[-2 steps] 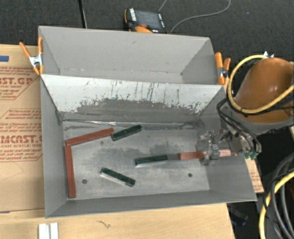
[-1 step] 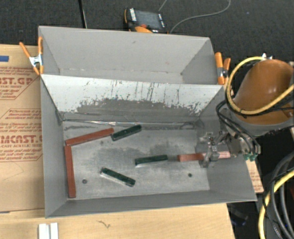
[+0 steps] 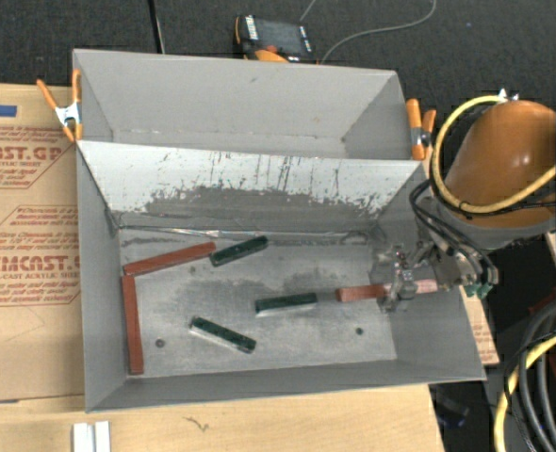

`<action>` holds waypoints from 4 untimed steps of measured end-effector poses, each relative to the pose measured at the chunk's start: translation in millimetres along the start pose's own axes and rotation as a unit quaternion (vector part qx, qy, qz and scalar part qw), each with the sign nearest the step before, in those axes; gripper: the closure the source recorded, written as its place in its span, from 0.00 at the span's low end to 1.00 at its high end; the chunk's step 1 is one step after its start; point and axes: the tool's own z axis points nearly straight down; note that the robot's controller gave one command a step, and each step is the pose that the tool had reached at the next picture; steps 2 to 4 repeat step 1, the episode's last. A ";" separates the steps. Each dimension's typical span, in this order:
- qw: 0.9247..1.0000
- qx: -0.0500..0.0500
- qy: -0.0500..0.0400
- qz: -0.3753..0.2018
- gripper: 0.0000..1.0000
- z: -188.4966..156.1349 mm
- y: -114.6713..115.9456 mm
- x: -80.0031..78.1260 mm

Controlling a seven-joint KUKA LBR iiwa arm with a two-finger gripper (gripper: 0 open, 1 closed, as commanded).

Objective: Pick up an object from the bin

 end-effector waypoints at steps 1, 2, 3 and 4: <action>0.996 0.001 -0.002 -0.084 1.00 -60.9 -29.4 -29.8; 0.996 0.001 -0.002 -0.084 1.00 -60.9 -29.4 -29.8; 0.996 0.001 -0.002 -0.084 1.00 -60.9 -29.4 -29.8; 0.996 0.001 -0.002 -0.084 1.00 -60.9 -29.4 -29.8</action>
Offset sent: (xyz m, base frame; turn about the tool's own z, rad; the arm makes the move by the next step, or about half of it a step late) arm 0.0296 -0.0269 0.0592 -0.1687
